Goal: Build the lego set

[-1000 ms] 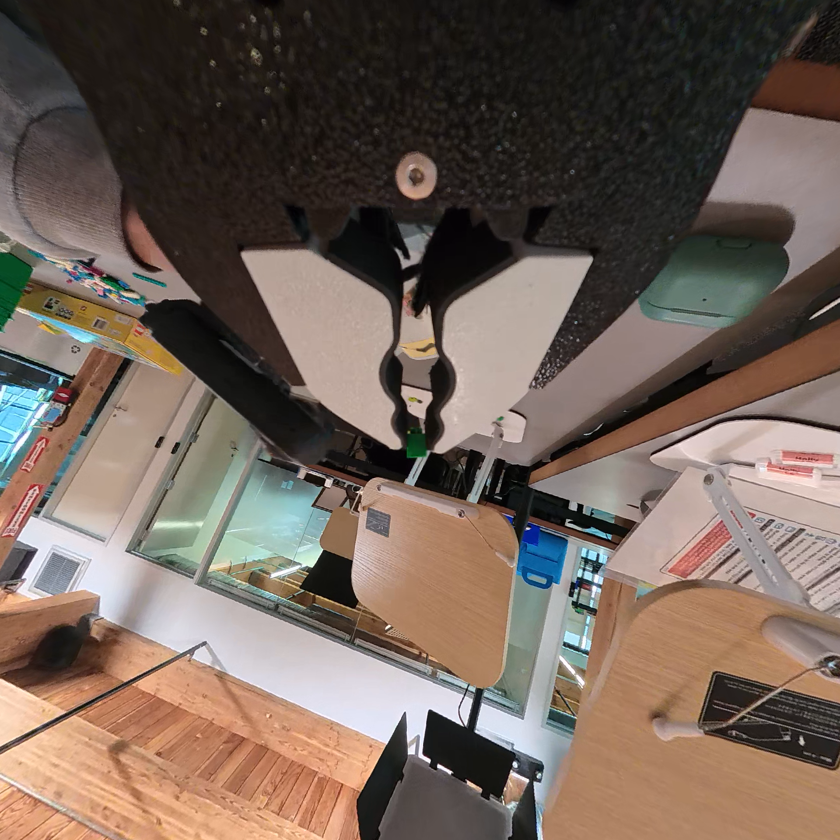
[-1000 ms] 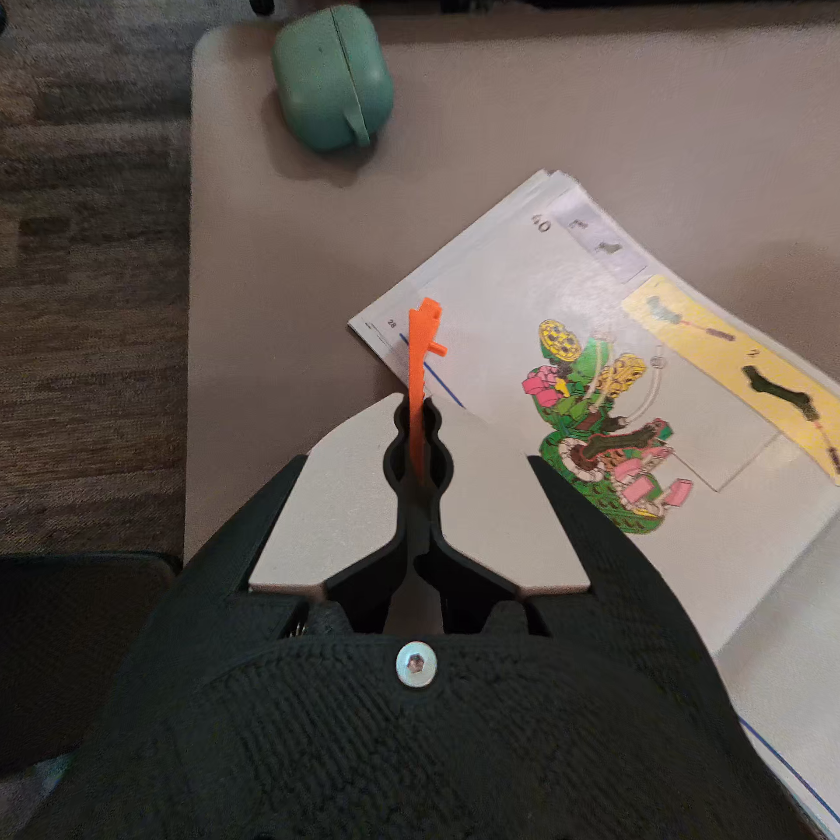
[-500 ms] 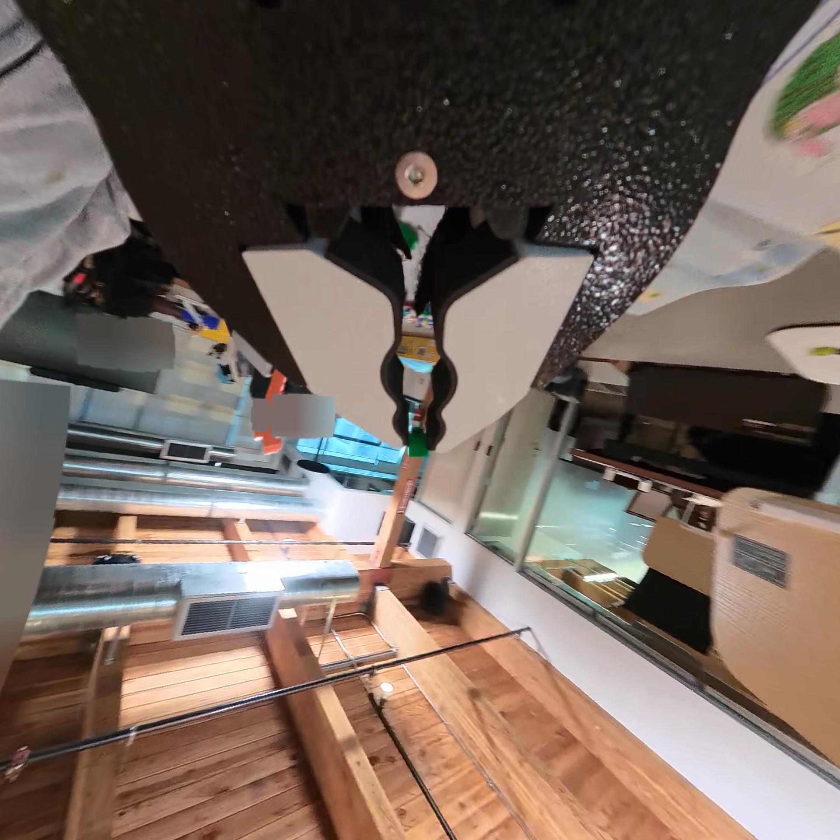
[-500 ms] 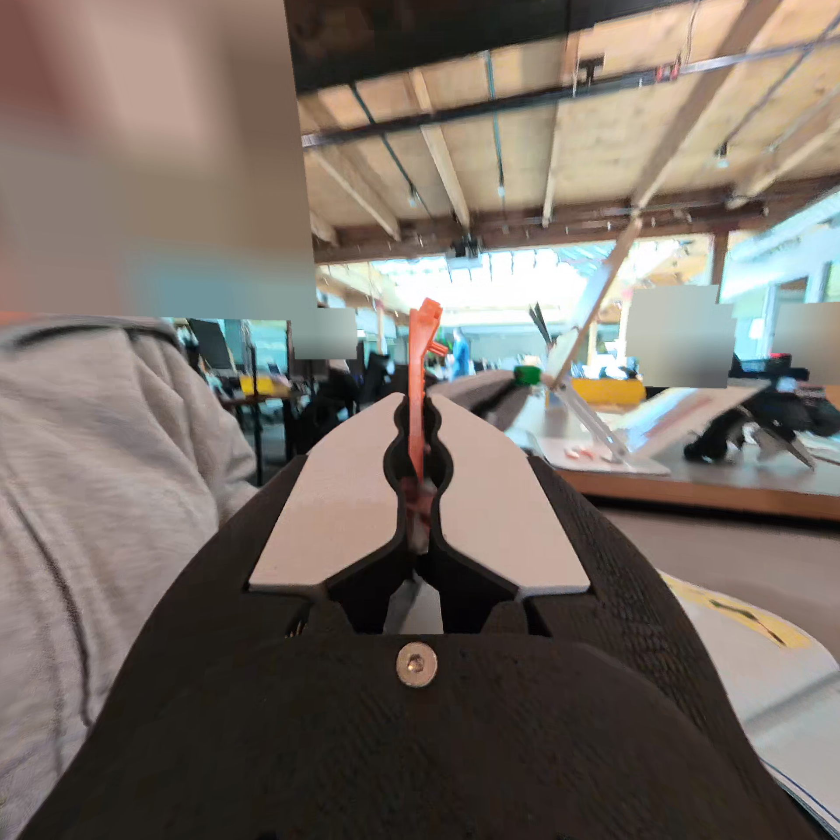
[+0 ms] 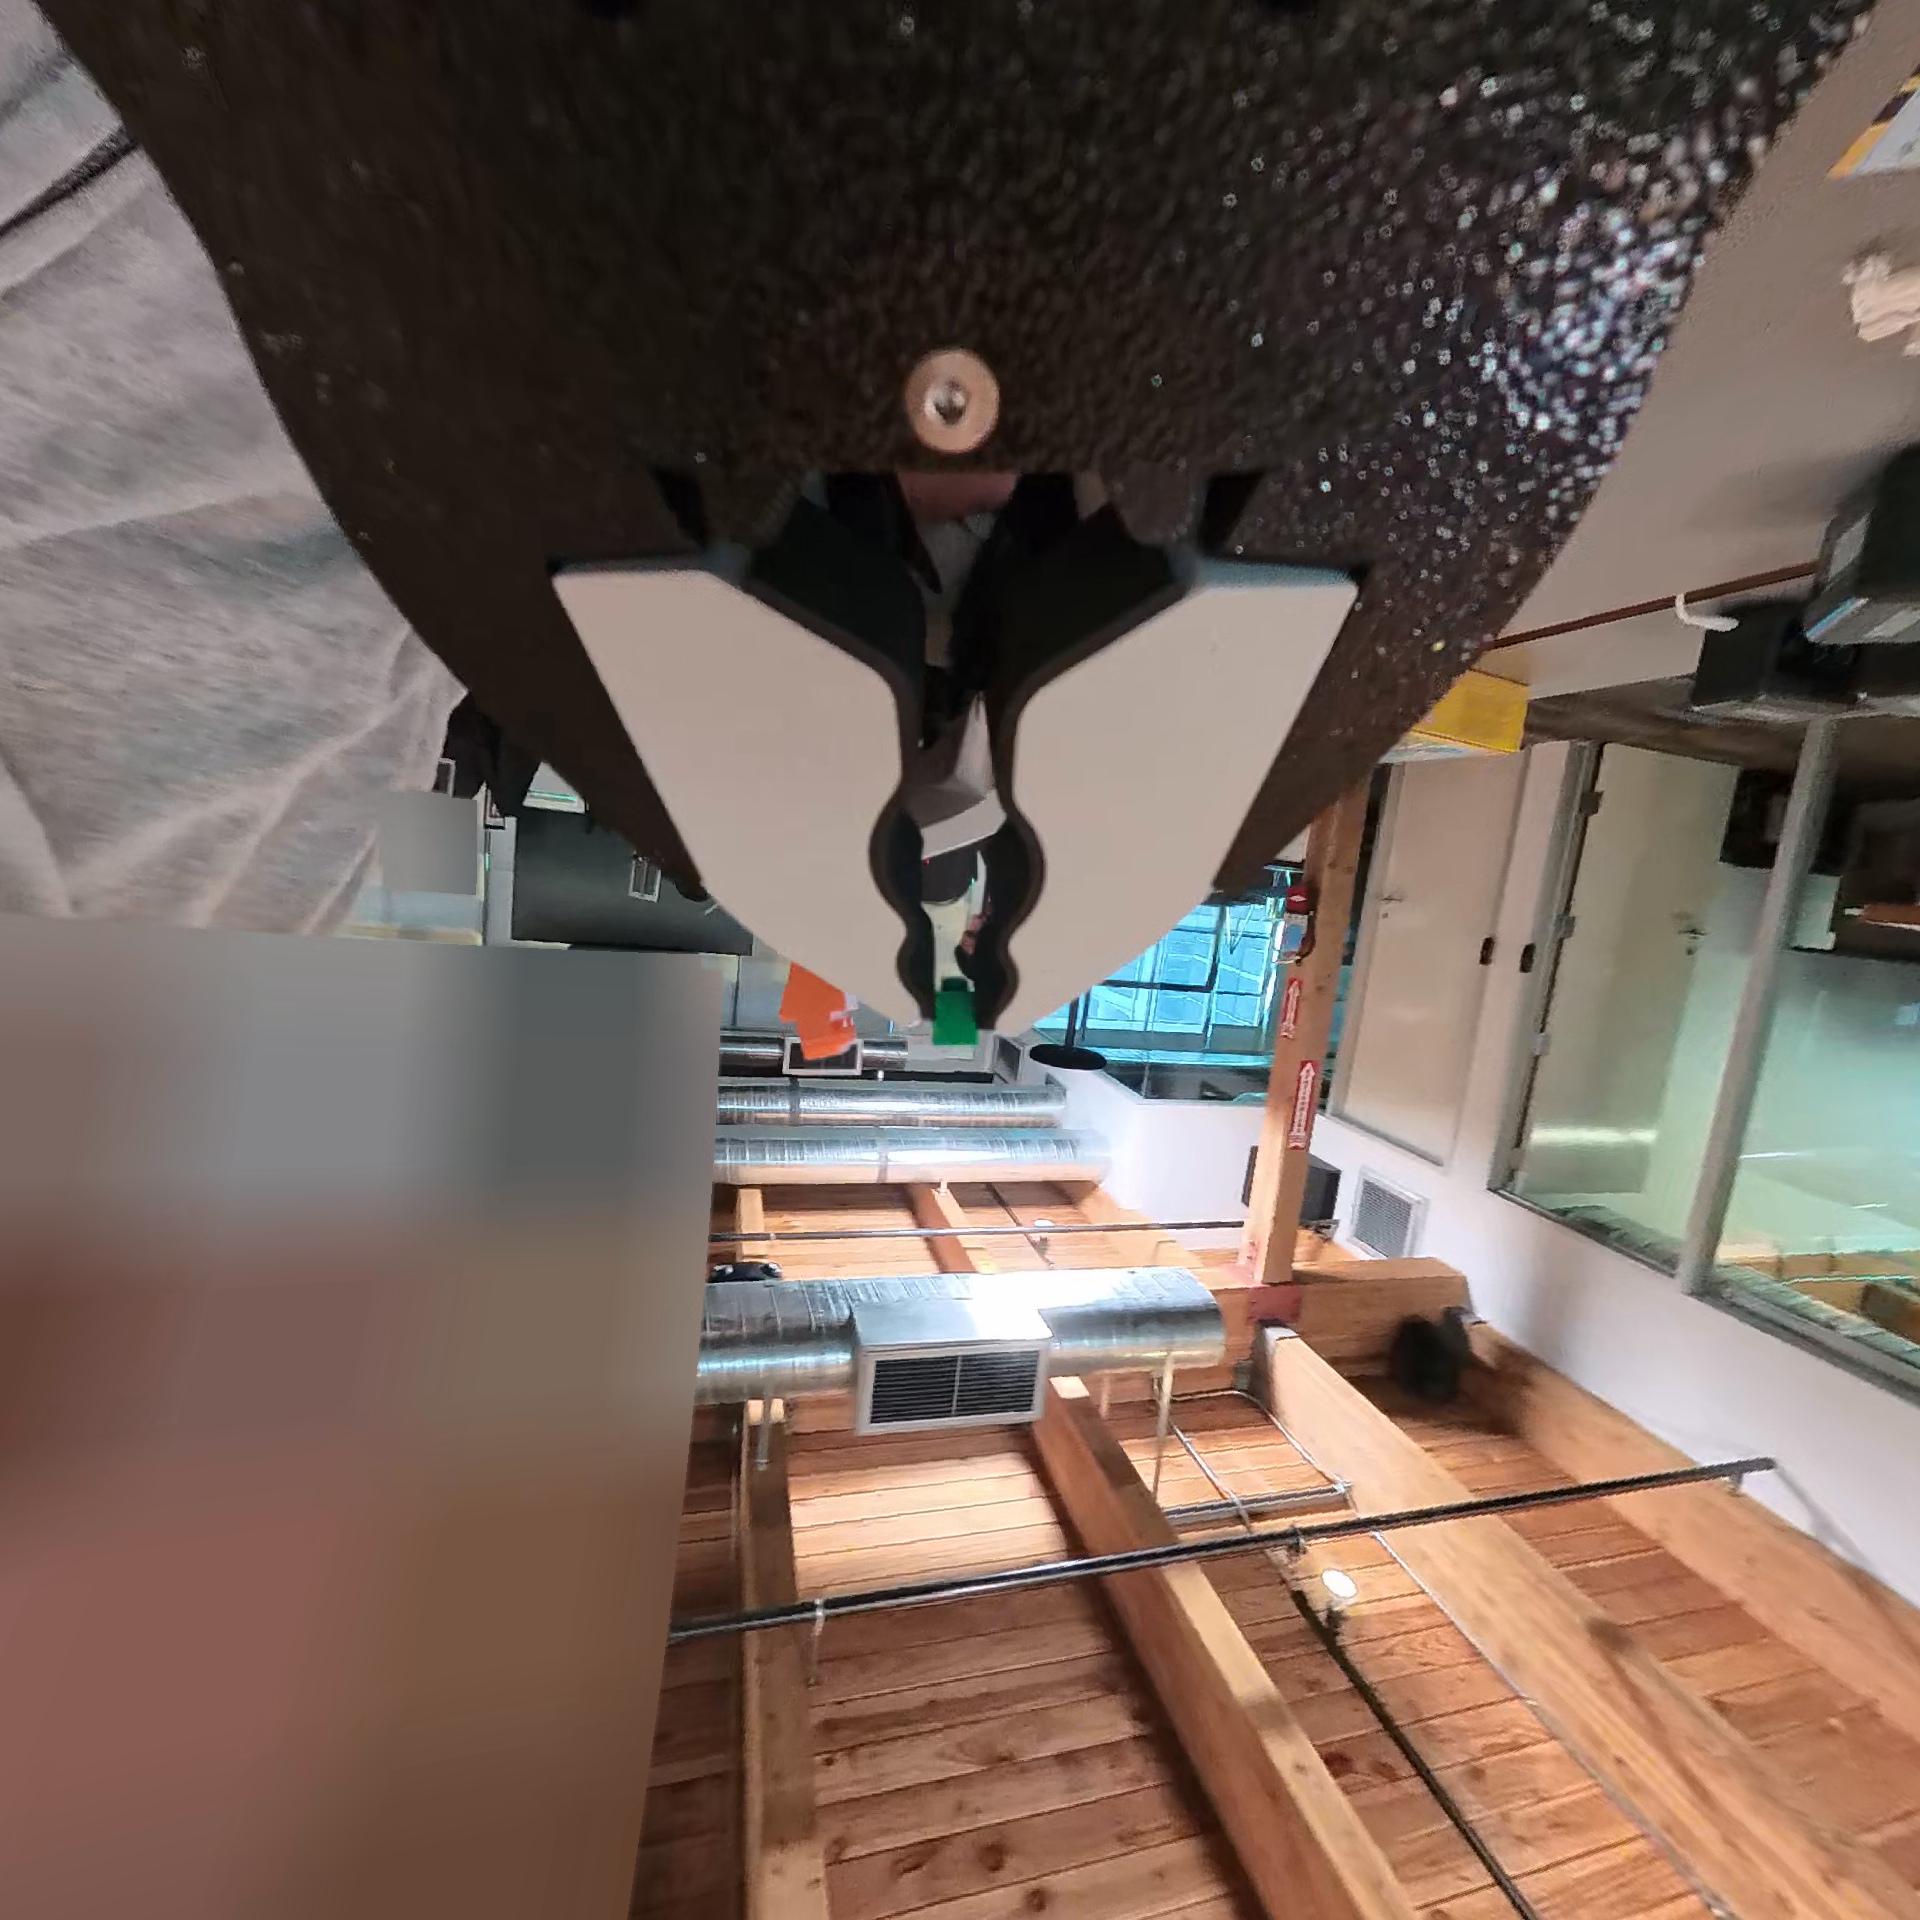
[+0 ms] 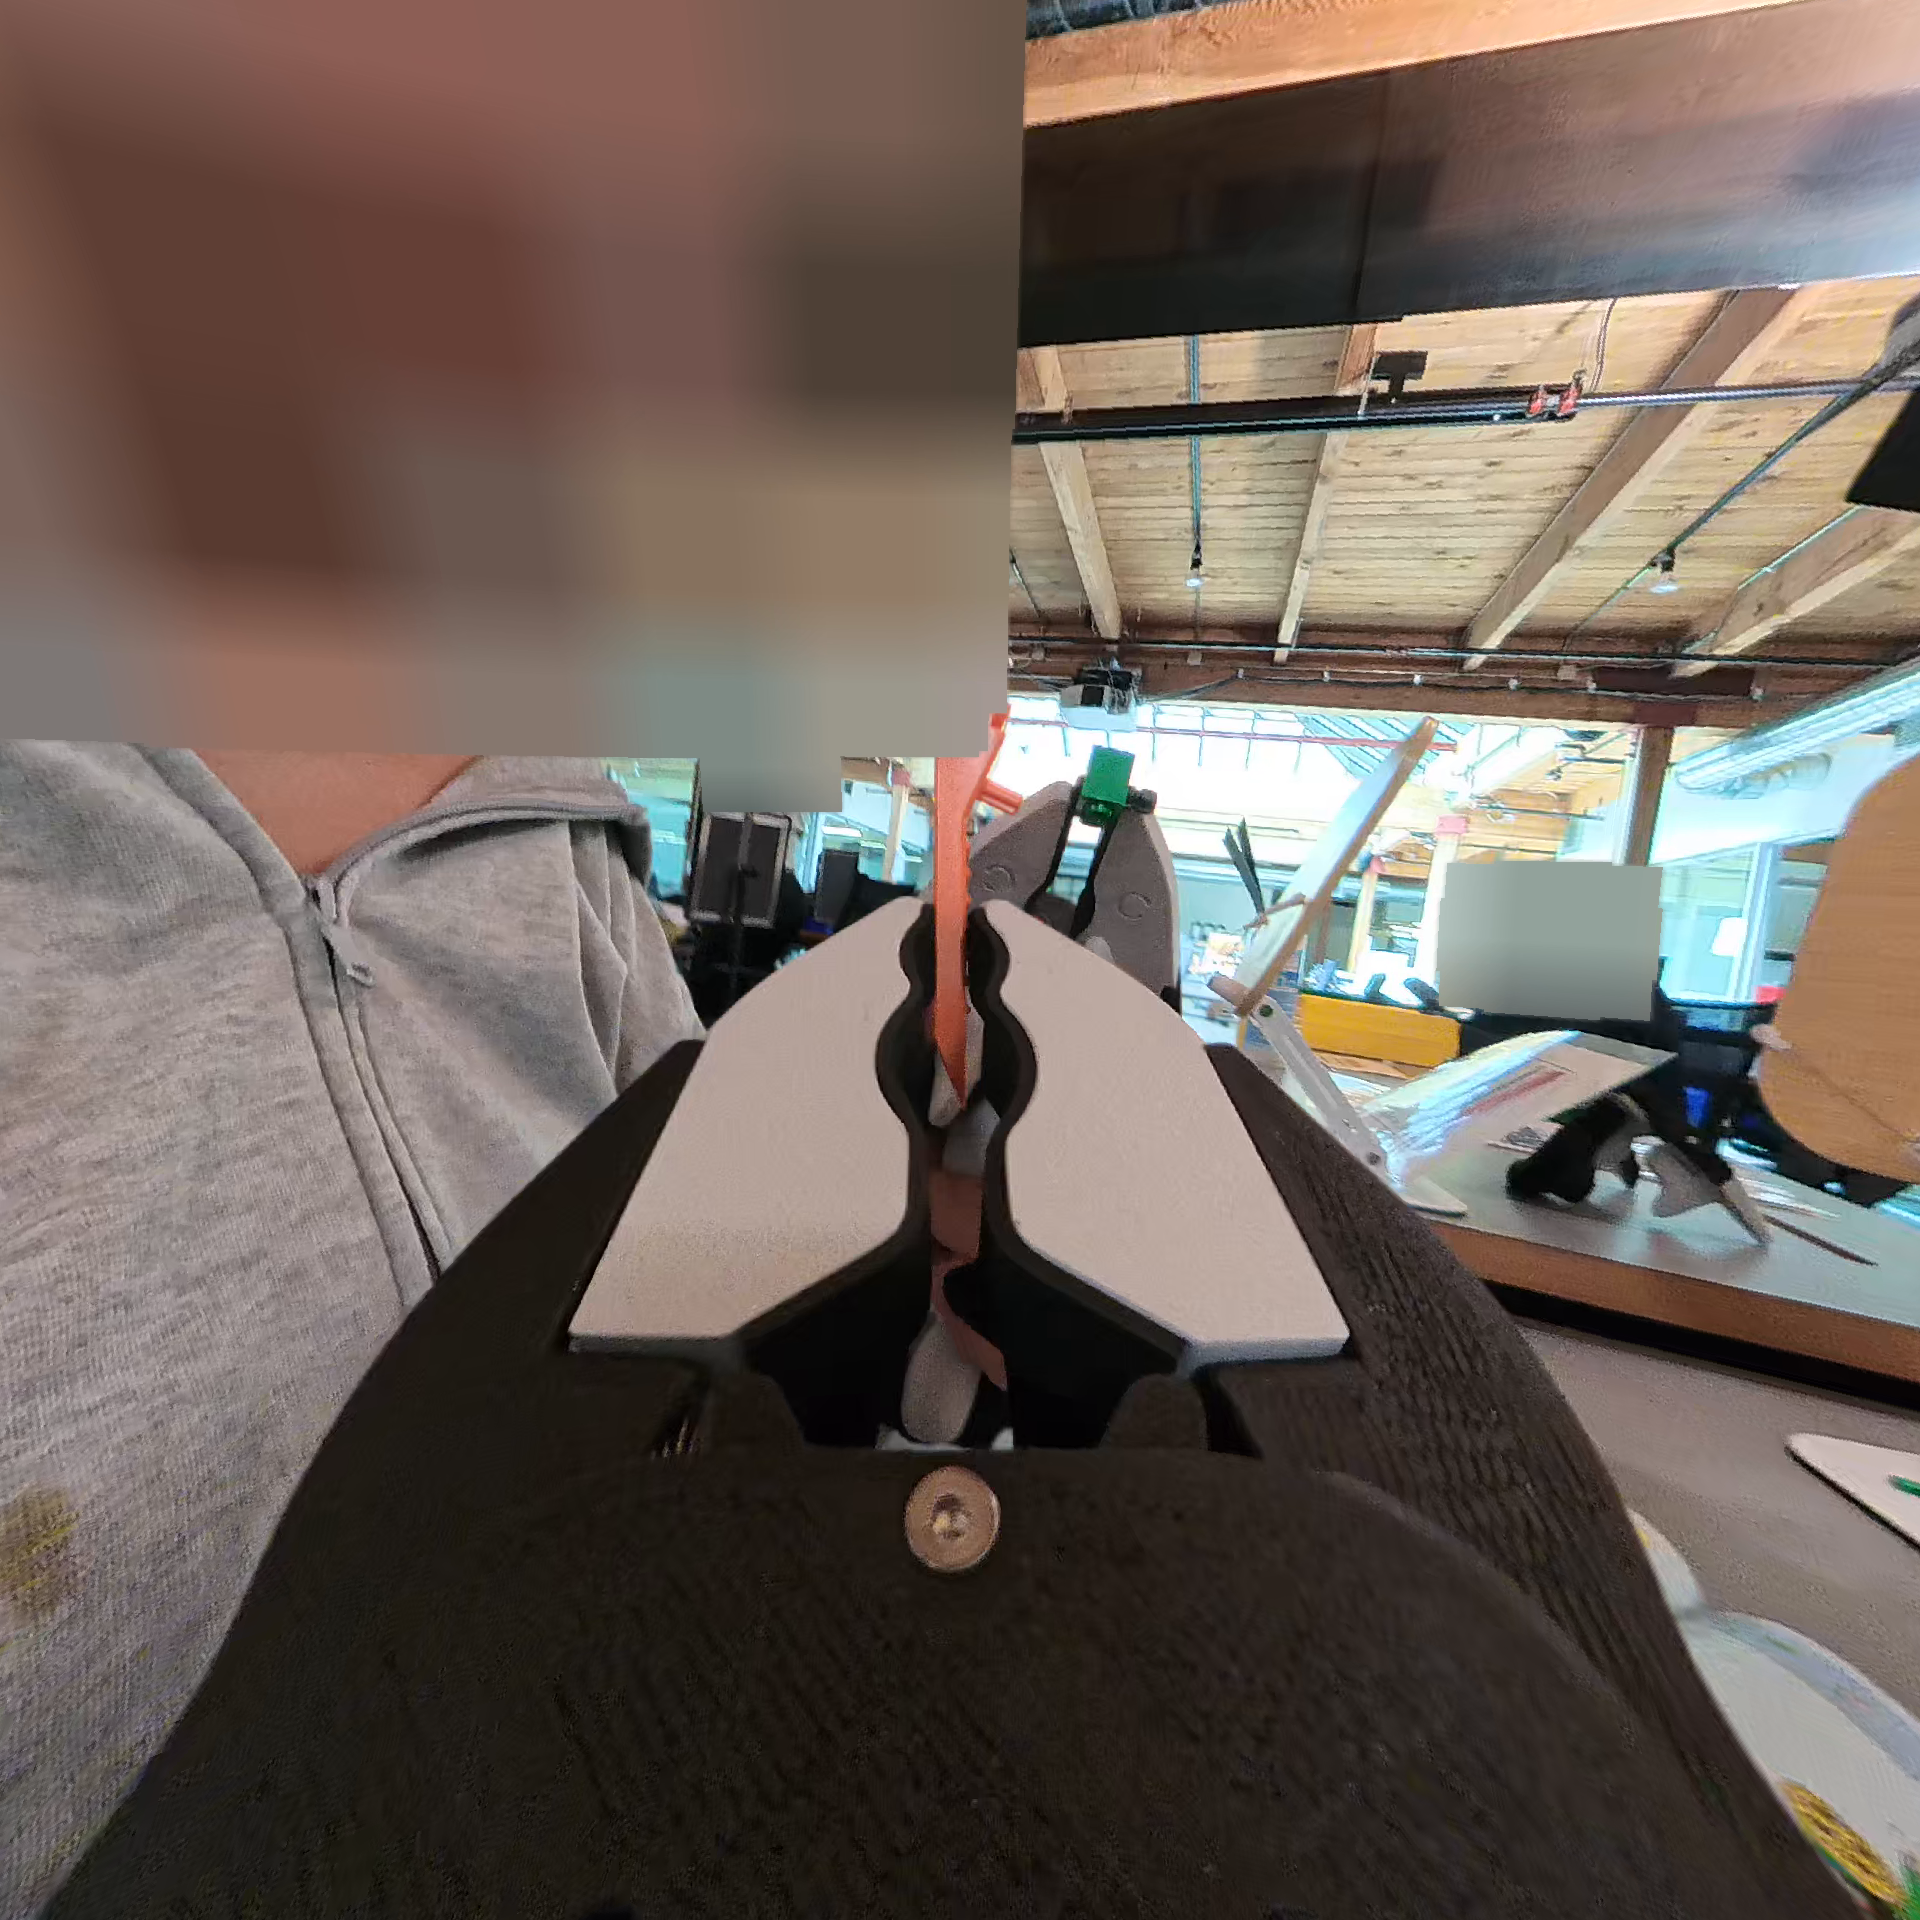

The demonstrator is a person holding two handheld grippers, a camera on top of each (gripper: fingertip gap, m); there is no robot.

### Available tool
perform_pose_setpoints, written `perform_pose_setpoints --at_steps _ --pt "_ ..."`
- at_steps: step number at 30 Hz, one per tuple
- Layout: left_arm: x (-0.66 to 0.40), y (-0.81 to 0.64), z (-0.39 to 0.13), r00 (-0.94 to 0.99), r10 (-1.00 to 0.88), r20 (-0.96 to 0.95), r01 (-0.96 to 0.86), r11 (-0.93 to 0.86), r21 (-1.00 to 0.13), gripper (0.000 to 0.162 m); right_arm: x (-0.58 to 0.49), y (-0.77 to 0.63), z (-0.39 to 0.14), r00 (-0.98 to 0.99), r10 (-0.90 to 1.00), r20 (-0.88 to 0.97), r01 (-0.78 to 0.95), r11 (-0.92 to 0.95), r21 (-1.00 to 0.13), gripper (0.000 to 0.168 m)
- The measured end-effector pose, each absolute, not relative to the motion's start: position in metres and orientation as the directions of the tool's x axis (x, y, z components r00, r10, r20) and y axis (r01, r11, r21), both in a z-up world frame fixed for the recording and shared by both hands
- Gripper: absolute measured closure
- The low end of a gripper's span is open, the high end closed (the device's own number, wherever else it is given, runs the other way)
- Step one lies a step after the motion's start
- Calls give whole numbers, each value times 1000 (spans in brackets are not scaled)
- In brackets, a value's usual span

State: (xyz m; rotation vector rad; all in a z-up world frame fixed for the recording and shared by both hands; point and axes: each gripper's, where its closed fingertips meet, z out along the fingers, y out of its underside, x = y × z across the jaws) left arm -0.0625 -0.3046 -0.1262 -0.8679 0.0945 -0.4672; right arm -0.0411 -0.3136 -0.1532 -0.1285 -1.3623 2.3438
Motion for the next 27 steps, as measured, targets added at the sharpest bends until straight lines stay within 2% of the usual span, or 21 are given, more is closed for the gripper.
perform_pose_setpoints --at_steps 4,10,15,17,19,21,23,25,27 --pt "-52 -307 -127 888 -458 46 327 556 -764 155 -40 -320 -159 -871 444 211 -377 -328 -866 164" --pt "-48 -316 -130 846 -533 19 368 558 -743 155 -40 -324 -161 -841 471 267 -428 -275 -861 164" --pt "-63 -317 -134 894 -446 24 309 579 -754 155 -48 -322 -167 -807 519 280 -440 -213 -872 164" --pt "-86 -321 -140 950 -311 21 210 588 -781 155 -64 -318 -178 -727 601 333 -453 -54 -890 164" --pt "-113 -332 -148 988 -155 -7 84 570 -817 156 -82 -317 -199 -618 642 453 -429 208 -879 164" --pt "-134 -346 -156 999 -20 -51 -32 534 -845 155 -98 -318 -227 -518 586 623 -380 495 -781 164" --pt "-146 -355 -165 995 59 -82 -100 482 -871 155 -113 -320 -259 -455 439 774 -313 735 -601 164" --pt "-152 -360 -175 990 100 -102 -135 435 -890 155 -126 -319 -288 -417 263 870 -266 880 -394 164" --pt "-156 -361 -185 988 113 -103 -140 389 -910 155 -135 -316 -310 -410 134 902 -231 941 -245 164"
